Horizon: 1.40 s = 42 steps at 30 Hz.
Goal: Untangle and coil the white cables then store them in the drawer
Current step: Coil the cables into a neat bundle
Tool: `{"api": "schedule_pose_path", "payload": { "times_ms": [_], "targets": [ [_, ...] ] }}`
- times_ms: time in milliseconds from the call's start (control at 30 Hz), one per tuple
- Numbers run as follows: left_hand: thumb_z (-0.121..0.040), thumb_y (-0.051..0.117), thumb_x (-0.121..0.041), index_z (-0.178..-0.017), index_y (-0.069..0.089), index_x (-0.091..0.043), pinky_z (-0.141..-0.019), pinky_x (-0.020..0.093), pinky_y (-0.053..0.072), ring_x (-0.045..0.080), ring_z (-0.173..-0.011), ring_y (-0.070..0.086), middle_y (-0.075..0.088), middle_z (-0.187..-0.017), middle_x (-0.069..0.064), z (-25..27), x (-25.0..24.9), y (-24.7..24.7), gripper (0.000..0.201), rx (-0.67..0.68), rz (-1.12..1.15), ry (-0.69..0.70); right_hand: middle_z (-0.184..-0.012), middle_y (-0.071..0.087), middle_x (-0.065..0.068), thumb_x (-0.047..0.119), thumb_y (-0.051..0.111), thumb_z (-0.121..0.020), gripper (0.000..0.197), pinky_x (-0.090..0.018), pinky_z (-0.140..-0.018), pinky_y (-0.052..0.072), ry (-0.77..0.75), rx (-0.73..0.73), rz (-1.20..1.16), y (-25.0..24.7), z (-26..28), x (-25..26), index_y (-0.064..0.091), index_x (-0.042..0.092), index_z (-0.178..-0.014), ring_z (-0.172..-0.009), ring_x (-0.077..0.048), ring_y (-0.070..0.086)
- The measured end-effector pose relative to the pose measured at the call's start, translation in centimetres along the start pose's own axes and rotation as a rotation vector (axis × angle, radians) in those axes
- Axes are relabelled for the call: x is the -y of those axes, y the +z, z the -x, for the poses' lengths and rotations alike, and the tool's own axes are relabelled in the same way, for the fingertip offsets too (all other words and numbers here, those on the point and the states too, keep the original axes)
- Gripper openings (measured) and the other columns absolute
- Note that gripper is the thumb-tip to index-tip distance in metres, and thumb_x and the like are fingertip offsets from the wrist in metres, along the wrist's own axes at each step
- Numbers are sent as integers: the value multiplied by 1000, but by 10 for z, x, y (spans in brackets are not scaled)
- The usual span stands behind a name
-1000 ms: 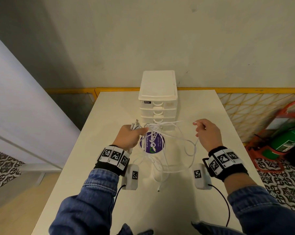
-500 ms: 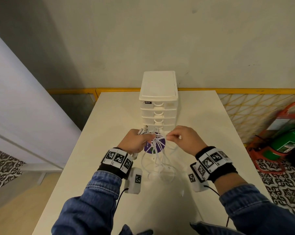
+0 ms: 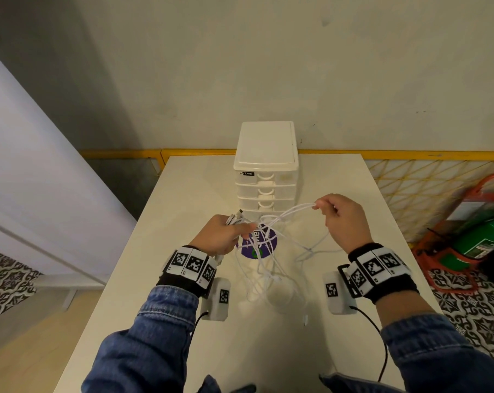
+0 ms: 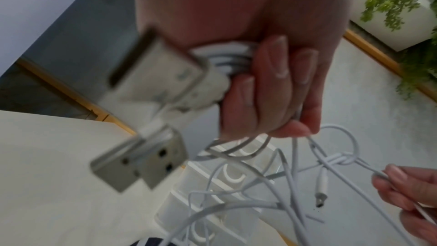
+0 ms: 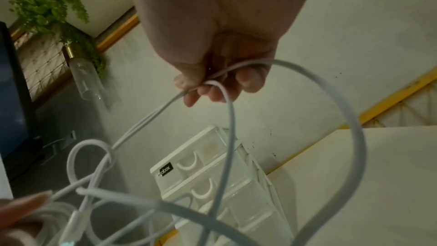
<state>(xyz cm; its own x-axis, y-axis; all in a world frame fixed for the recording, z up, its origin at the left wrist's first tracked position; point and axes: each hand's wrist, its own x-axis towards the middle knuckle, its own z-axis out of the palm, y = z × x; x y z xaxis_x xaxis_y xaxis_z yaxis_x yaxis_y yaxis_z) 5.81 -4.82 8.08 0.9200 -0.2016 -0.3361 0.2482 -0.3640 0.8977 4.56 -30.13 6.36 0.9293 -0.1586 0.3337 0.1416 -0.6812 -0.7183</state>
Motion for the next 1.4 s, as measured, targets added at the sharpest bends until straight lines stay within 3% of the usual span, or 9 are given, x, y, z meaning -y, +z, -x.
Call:
{"api": "schedule_pose_path", "payload": {
  "times_ms": [200, 467, 733, 833, 933, 1067, 1200, 1300, 1400],
  "targets": [
    [-83, 69, -25, -63, 57, -7, -40, 23, 21, 14, -38, 26, 34, -45, 2, 1, -2, -6, 30, -12, -5, 27, -79, 59, 2, 17, 48, -92, 21, -34, -73, 46, 60, -84, 60, -2, -1, -12, 68, 14, -85, -77, -22, 57],
    [-83, 68, -20, -59, 53, -6, -41, 22, 19, 14, -34, 26, 32, -40, 0, -5, 10, 9, 31, 8, 35, -4, -89, 67, -11, 15, 50, -92, 19, -40, -76, 50, 47, 67, 81, 19, 11, -13, 67, 8, -89, -79, -31, 63],
    [-83, 68, -22, -54, 52, -11, -43, 18, 29, 1, -30, 35, 40, -29, -9, -8, 27, 35, 35, -26, -148, 45, -72, 70, 2, 19, 50, -92, 18, -35, -73, 54, -89, 160, -33, 41, 26, 29, 67, 15, -85, -69, -16, 66],
    [-81, 72, -21, -56, 58, -14, -45, 12, 33, -1, -39, 45, 53, -41, -11, -7, 28, 39, 29, -19, -136, 76, -78, 73, 5, 17, 46, -94, 17, -34, -74, 55, -143, 237, -27, 47, 30, 36, 60, 18, -85, -74, -9, 69],
    [-82, 69, -27, -67, 64, -5, -52, 19, 37, 13, -54, 51, 60, -61, 4, -10, 32, 39, 27, -53, -167, 69, -85, 73, 6, 17, 44, -95, 19, -35, -72, 56, -177, 278, -138, 48, 33, 44, 52, 24, -79, -81, -8, 69],
    [-87, 63, -28, -60, 61, -11, -57, 26, 36, 17, -56, 49, 53, -56, 0, -9, 46, 32, 32, -106, -199, -21, -91, 69, 5, 10, 37, -98, 25, -20, -64, 53, -22, 73, -482, 27, 22, 54, 47, 24, -78, -79, -6, 69],
    [-85, 67, -24, -60, 61, -9, -45, 21, 33, 14, -43, 38, 44, -40, -4, -6, 56, 21, 30, -161, -121, -144, -82, 68, 2, 18, 36, -98, 24, -27, -52, 45, 155, -180, -465, 5, 6, 38, 49, 26, -80, -60, -15, 65],
    [-82, 69, -28, -61, 64, -9, -38, 20, 24, 16, -40, 29, 37, -43, 1, -3, 52, 18, 28, -147, -87, -155, -88, 68, -5, 17, 40, -96, 18, -31, -64, 49, 288, -150, -246, 6, 5, 8, 58, 16, -95, -79, -28, 67],
    [-83, 67, -26, -62, 65, -9, -39, 20, 21, 14, -34, 25, 33, -35, -4, 2, 40, 18, 26, -92, -83, -112, -134, 50, -16, 23, 46, -95, 42, -41, -103, 37, 366, 56, 151, 13, 11, -10, 42, 7, -134, -126, -33, 45]
  ]
}}
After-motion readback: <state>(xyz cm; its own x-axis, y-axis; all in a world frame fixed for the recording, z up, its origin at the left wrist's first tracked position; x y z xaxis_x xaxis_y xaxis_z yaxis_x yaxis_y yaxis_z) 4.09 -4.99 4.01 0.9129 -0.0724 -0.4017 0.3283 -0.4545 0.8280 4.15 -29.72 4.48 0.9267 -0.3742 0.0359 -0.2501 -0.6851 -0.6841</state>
